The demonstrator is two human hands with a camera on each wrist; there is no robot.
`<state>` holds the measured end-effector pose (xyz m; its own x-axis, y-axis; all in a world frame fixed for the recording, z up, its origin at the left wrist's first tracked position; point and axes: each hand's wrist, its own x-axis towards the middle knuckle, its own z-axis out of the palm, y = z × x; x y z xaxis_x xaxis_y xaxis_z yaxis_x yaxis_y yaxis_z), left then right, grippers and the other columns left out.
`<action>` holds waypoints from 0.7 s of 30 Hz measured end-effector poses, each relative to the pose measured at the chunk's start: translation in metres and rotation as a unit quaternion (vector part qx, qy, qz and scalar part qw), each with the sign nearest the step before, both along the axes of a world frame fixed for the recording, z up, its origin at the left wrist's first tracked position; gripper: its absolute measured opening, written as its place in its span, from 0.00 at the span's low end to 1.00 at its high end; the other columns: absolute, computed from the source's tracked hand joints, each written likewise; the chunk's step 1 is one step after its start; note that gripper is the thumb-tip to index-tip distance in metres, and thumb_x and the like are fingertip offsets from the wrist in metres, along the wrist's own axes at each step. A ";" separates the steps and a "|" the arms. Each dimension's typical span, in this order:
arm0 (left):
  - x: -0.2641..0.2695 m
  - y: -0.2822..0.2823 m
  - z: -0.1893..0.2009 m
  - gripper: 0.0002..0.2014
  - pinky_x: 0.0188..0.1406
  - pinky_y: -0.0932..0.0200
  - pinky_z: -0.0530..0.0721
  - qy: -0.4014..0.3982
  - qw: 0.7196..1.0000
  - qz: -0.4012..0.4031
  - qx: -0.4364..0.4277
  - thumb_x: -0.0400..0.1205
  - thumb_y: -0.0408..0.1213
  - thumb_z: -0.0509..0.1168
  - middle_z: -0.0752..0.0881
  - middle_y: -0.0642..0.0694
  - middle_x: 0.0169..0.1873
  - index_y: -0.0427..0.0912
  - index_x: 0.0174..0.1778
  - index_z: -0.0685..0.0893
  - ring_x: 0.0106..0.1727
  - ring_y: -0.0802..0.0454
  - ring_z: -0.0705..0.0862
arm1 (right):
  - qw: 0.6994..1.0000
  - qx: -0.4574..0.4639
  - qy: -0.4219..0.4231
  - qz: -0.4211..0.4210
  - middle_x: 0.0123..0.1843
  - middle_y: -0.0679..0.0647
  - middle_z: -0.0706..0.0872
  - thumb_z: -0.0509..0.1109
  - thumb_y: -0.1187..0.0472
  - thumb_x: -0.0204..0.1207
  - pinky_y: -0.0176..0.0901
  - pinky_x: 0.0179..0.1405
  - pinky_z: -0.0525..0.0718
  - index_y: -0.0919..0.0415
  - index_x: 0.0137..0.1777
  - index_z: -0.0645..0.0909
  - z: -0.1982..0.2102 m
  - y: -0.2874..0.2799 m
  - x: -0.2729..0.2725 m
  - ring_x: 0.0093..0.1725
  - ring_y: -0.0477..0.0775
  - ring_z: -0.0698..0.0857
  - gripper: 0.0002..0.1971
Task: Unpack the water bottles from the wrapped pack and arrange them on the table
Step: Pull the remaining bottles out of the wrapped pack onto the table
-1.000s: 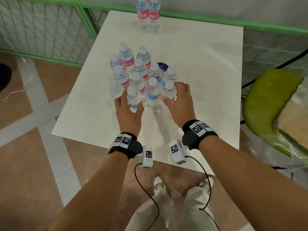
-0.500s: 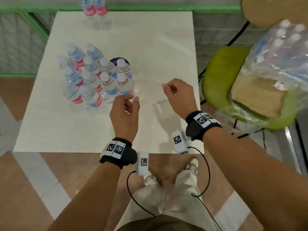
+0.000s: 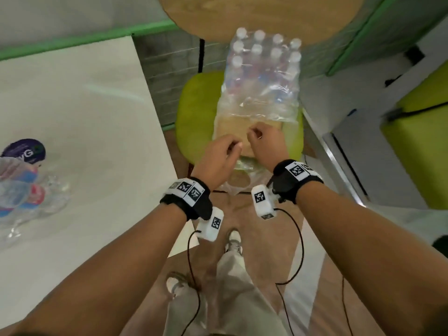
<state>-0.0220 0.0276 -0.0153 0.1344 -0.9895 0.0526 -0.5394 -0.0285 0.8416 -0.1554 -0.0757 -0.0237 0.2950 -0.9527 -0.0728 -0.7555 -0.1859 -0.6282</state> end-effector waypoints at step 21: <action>0.002 -0.163 -0.008 0.39 0.41 0.56 0.78 -0.247 0.866 -0.069 0.430 0.74 0.29 0.66 0.83 0.35 0.59 0.54 0.83 0.65 0.48 0.39 0.79 | 0.888 0.148 0.378 0.214 0.63 0.51 0.83 0.69 0.61 0.79 0.46 0.55 0.81 0.55 0.76 0.74 -0.059 -0.142 -0.036 0.64 0.54 0.84 0.25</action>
<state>-0.0204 -0.1351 -0.0228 0.1838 -0.6957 -0.6944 -0.8750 -0.4376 0.2069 -0.1915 -0.2176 -0.0828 0.3854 -0.6716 -0.6328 -0.8824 -0.4688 -0.0398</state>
